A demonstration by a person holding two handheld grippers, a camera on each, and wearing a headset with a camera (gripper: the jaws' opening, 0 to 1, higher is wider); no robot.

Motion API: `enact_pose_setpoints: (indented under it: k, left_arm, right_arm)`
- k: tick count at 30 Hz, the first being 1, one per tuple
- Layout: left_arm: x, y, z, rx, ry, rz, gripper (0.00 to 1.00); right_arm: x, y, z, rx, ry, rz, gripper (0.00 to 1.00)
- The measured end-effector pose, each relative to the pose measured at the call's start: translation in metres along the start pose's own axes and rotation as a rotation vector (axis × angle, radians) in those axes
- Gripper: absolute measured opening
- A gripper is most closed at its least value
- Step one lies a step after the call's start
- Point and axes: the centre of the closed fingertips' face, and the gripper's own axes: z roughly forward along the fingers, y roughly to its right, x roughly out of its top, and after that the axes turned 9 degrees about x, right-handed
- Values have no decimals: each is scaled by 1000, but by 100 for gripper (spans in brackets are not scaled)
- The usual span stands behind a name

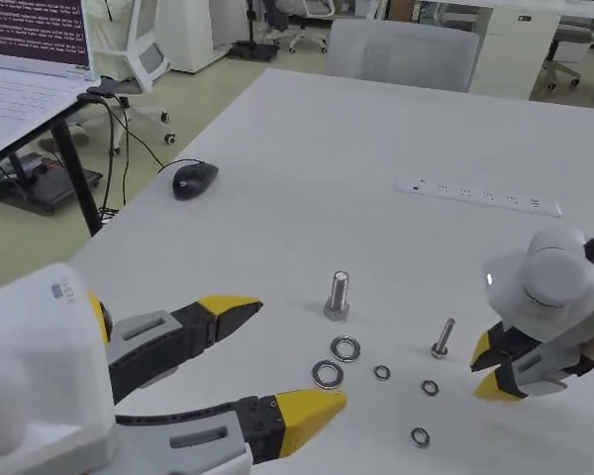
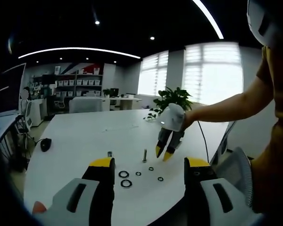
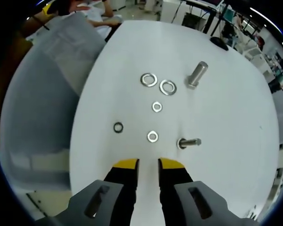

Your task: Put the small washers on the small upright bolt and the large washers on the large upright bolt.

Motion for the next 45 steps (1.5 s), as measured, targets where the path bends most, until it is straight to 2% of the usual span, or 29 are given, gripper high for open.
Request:
enact_pose_setpoints:
  k: [8, 21, 32, 45]
  left_arm:
    - [-1, -3, -6, 11, 3, -8, 59]
    - [0, 0, -1, 7, 9, -19, 59]
    - [-3, -5, 2, 23, 1, -35, 58]
    - [-3, -6, 7, 22, 2, -35, 58]
  right_arm:
    - [13, -2, 17, 29, -4, -10, 17]
    - [19, 12, 35, 39, -24, -22, 19]
    - [20, 13, 42, 68, -28, -20, 21]
    - [20, 12, 42, 61, -41, -64, 18]
